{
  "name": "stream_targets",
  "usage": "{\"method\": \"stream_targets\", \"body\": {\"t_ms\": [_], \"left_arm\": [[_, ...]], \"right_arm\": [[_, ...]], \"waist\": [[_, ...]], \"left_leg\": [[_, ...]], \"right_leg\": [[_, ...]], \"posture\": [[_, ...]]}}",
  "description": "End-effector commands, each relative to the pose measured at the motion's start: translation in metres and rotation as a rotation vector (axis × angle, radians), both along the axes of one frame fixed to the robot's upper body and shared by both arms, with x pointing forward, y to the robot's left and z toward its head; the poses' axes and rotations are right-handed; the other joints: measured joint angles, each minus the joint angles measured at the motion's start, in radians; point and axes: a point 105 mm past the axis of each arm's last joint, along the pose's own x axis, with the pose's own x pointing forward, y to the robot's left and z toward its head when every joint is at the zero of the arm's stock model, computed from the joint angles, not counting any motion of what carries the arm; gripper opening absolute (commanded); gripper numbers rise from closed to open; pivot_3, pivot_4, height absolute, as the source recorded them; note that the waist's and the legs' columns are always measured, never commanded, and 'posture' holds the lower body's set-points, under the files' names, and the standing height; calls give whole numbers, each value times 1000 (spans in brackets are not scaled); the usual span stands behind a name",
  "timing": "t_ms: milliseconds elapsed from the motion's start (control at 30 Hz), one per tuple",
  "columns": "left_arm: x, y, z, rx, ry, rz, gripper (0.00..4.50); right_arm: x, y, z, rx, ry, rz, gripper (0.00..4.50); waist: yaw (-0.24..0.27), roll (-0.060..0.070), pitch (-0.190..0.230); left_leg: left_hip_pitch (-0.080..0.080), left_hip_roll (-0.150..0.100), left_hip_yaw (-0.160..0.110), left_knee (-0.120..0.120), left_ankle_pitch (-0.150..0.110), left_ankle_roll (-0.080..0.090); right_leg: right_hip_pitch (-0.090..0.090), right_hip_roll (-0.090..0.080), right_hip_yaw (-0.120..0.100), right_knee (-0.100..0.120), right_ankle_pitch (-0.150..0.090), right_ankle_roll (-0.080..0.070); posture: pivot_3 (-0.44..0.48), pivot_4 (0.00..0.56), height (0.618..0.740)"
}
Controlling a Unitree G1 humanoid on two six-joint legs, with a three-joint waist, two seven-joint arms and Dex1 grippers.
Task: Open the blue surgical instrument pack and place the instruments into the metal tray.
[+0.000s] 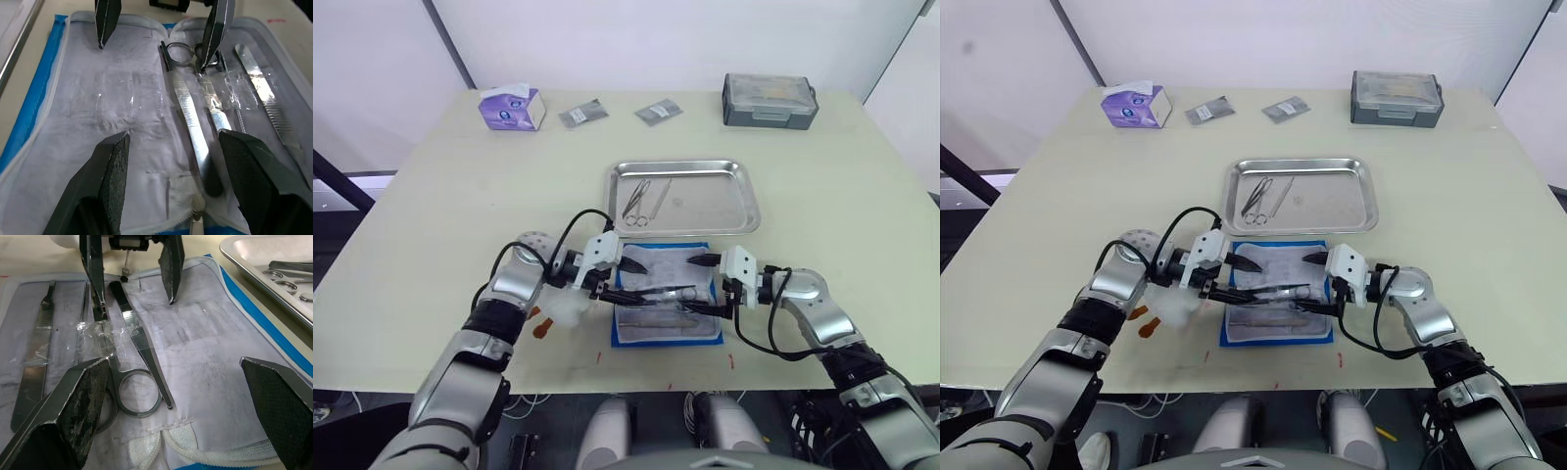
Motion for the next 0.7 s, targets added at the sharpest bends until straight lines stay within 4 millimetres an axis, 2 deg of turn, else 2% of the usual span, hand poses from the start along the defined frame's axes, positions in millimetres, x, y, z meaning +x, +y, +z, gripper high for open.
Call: {"method": "stream_targets", "body": {"t_ms": [33,133,167,200,233,300,467,700], "left_arm": [[-5,8,-17,62,12,-11,3044],[-6,7,-18,55,14,-21,2225],[-7,7,-18,54,16,-25,1828],[-8,7,-19,55,17,-32,1194],[-9,7,-20,55,17,-36,964],[-11,7,-21,55,21,-43,196],[-11,7,-19,47,28,-48,85],[0,2,0,51,14,-37,85]], "right_arm": [[-21,-22,-58,-179,190,-37,4500],[-21,-23,-58,-180,191,-37,4500],[-21,-23,-58,-181,191,-37,4500],[-21,-23,-58,-181,192,-37,4500],[-21,-23,-58,-181,192,-37,4500],[-22,-23,-58,-180,192,-37,4500],[-21,-23,-58,-179,191,-40,4500],[-21,-23,-58,-181,193,-37,4500]], "waist": [[0,0,-2],[0,2,-4],[0,3,-5],[0,3,-5],[0,3,-6],[0,4,-7],[0,5,-9],[0,5,-9]], "left_leg": [[0,0,0,0,0,0],[0,0,0,0,0,0],[0,0,0,0,0,0],[0,0,1,0,0,0],[0,0,1,0,0,0],[0,0,1,0,0,0],[1,0,1,0,0,1],[0,0,1,0,-1,1]], "right_leg": [[0,0,0,0,0,0],[0,0,0,0,0,0],[0,0,0,0,0,0],[0,0,0,0,0,0],[0,0,0,0,0,0],[1,0,0,-1,0,0],[1,0,0,-1,0,0],[1,0,0,-1,0,0]], "posture": [[0,150,734],[0,150,734],[0,150,734],[0,150,734],[0,150,734],[0,150,734],[0,150,734],[0,150,734]]}}
